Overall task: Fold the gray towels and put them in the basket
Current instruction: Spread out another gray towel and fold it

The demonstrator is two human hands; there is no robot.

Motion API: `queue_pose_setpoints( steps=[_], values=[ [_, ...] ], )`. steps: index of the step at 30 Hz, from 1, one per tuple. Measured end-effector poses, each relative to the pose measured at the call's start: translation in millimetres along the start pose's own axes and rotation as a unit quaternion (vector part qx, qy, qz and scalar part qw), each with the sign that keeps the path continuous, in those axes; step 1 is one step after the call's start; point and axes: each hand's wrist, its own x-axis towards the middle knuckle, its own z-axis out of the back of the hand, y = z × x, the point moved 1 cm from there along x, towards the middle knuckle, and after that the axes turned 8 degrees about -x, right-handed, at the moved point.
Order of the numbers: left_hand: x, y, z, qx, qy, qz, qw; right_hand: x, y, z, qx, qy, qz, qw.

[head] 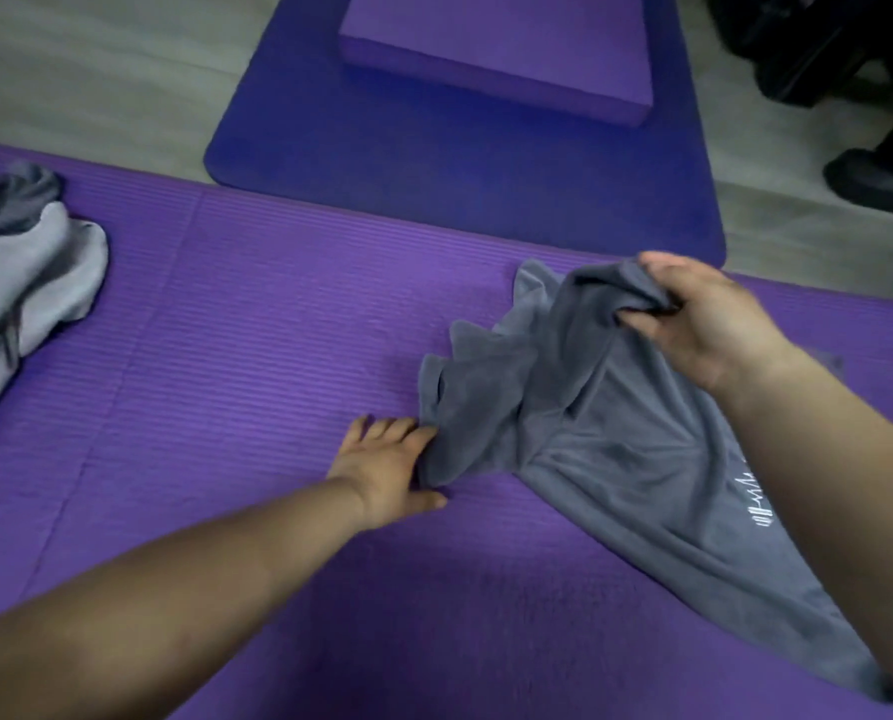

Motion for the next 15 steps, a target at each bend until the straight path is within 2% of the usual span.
queue_pose_setpoints(
  steps=[3, 8, 9, 10, 11, 13, 14, 15],
  values=[
    [12.1, -10.9, -2.3, 0.034, -0.060, -0.008, 0.998, 5.7, -5.0, -13.1, -0.055, 0.000, -0.027, 0.998],
    [25.7, -10.0, -4.1, 0.104, -0.071, -0.034, 0.991, 8.7, -9.5, -10.9, -0.104, 0.025, -0.032, 0.994],
    [26.7, -6.6, -5.6, 0.095, -0.080, -0.038, 0.991, 6.4, -11.7, -9.0, -0.132, 0.043, -0.029, 0.990],
    [26.5, -3.0, -6.0, 0.089, -0.105, -0.056, 0.989, 6.7, -17.0, -5.0, -0.207, 0.052, -0.021, 0.977],
    [24.9, 1.5, -5.2, 0.091, -0.137, -0.076, 0.983, 8.3, -22.8, -0.4, -0.322, 0.061, -0.016, 0.945],
    [19.6, 15.3, -6.5, 0.062, -0.158, -0.085, 0.982, 13.3, -38.1, 8.5, -0.579, 0.076, -0.008, 0.812],
    [18.5, 20.7, -7.9, 0.034, -0.183, -0.100, 0.977, 14.8, -45.1, 10.0, -0.646, 0.068, 0.013, 0.761],
    [15.9, 24.9, -10.1, 0.002, -0.202, -0.109, 0.973, 15.9, -49.6, 10.0, -0.669, 0.037, 0.029, 0.742]
  ],
)
